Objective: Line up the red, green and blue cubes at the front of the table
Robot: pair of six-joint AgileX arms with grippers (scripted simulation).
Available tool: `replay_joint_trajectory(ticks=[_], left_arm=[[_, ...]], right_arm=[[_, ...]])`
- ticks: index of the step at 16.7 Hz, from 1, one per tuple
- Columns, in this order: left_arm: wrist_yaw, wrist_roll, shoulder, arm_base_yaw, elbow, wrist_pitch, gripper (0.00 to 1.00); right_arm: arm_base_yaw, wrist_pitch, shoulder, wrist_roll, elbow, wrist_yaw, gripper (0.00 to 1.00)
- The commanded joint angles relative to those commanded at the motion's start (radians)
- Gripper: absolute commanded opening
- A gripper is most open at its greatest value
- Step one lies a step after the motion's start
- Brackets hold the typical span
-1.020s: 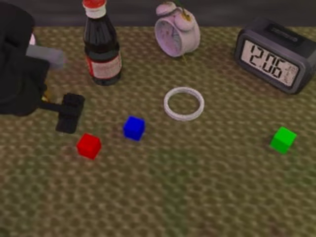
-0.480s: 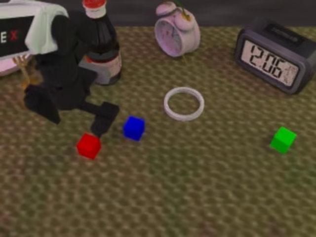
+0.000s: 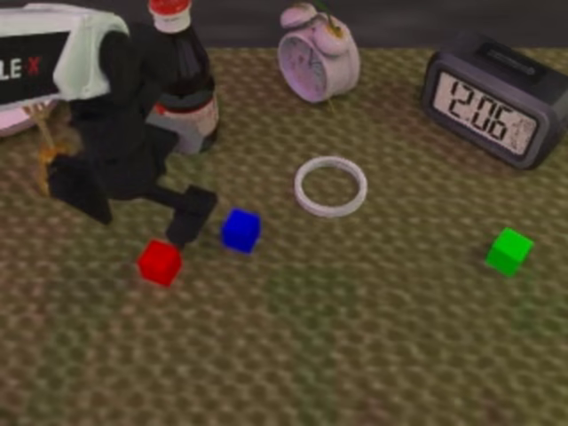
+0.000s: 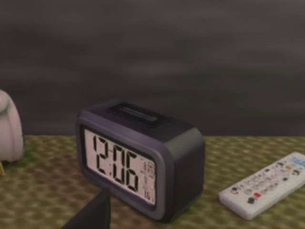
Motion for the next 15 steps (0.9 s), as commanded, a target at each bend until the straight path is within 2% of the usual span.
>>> replay_joint_trajectory(ticks=[8, 13, 15], left_arm=[[0.001, 0.002, 0.142, -0.002, -0.128, 0.274, 1.0], [0.001, 0.002, 0.151, -0.003, -0.135, 0.287, 1.0], [0.001, 0.002, 0.151, -0.003, -0.135, 0.287, 0.85]], right_arm=[[0.0, 0.0, 0.0, 0.0, 0.0, 0.0, 1.0], [0.0, 0.0, 0.0, 0.0, 0.0, 0.0, 1.0], [0.0, 0.0, 0.0, 0.0, 0.0, 0.0, 1.0]])
